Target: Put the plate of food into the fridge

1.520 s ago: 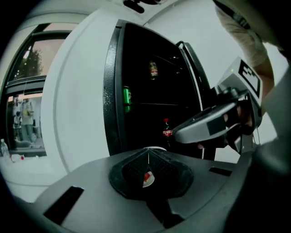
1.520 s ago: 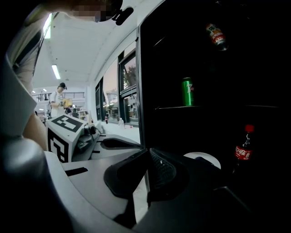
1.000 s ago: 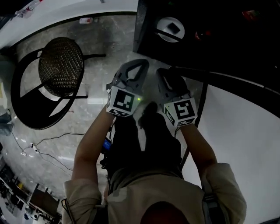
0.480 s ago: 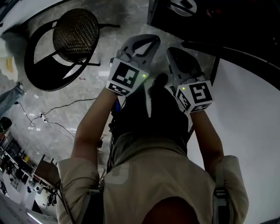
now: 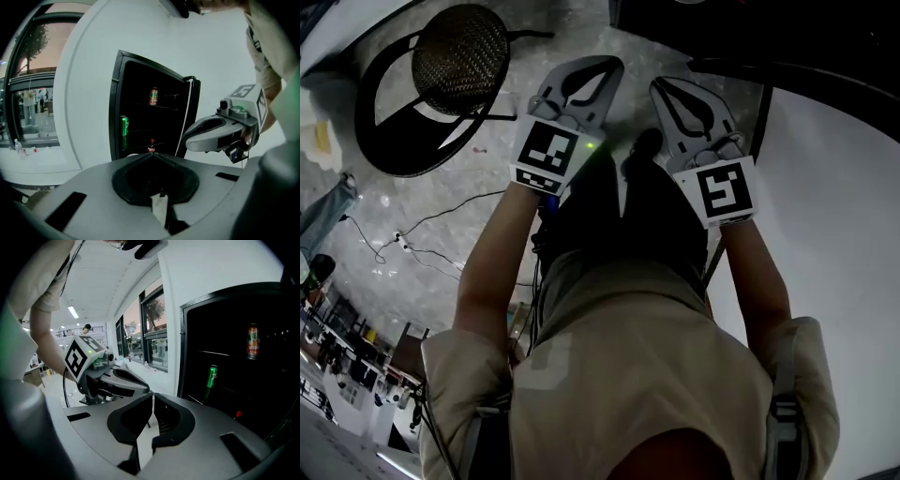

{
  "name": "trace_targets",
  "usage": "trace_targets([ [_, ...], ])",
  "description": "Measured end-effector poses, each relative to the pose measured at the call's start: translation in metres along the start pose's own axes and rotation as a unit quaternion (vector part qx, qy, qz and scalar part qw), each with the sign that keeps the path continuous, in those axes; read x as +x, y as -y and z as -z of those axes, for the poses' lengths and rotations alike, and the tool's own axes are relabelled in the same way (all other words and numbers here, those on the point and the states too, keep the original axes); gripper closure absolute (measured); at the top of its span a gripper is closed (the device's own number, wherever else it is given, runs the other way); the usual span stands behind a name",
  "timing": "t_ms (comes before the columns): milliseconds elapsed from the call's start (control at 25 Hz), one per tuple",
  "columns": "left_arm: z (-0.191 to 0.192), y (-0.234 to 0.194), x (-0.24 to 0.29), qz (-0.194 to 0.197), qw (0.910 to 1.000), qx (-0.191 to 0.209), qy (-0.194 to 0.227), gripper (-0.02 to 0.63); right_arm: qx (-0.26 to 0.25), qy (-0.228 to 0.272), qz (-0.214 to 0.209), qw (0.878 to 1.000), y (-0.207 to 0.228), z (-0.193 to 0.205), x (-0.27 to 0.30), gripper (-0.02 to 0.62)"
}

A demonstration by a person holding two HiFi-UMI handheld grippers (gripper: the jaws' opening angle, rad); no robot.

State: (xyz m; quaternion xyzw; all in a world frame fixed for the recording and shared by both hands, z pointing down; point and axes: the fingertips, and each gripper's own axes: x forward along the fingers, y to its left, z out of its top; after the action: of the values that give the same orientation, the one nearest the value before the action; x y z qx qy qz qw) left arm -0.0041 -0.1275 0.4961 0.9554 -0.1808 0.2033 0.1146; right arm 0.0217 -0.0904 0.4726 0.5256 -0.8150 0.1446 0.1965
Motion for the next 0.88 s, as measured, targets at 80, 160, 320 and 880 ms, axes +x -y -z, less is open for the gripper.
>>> trace_targets([
  [80,-0.007,0.005,-0.004,0.004,1.0000,-0.004,0.007,0.594,-0.013,-0.001,0.001,1.000,-0.003,-0.003,-0.008,0.568],
  [160,-0.016,0.013,-0.007,0.010,0.9998,-0.002,0.014,0.594,-0.016,0.002,0.002,1.000,-0.004,-0.007,-0.016,0.568],
  [320,-0.034,0.030,-0.008,0.026,0.9992,0.009,0.028,0.594,-0.024,0.006,0.016,1.000,-0.001,-0.016,-0.033,0.568],
  [880,-0.075,0.030,-0.030,0.011,0.9974,0.030,0.065,0.594,-0.044,0.045,0.047,0.997,0.007,-0.063,-0.043,0.568],
])
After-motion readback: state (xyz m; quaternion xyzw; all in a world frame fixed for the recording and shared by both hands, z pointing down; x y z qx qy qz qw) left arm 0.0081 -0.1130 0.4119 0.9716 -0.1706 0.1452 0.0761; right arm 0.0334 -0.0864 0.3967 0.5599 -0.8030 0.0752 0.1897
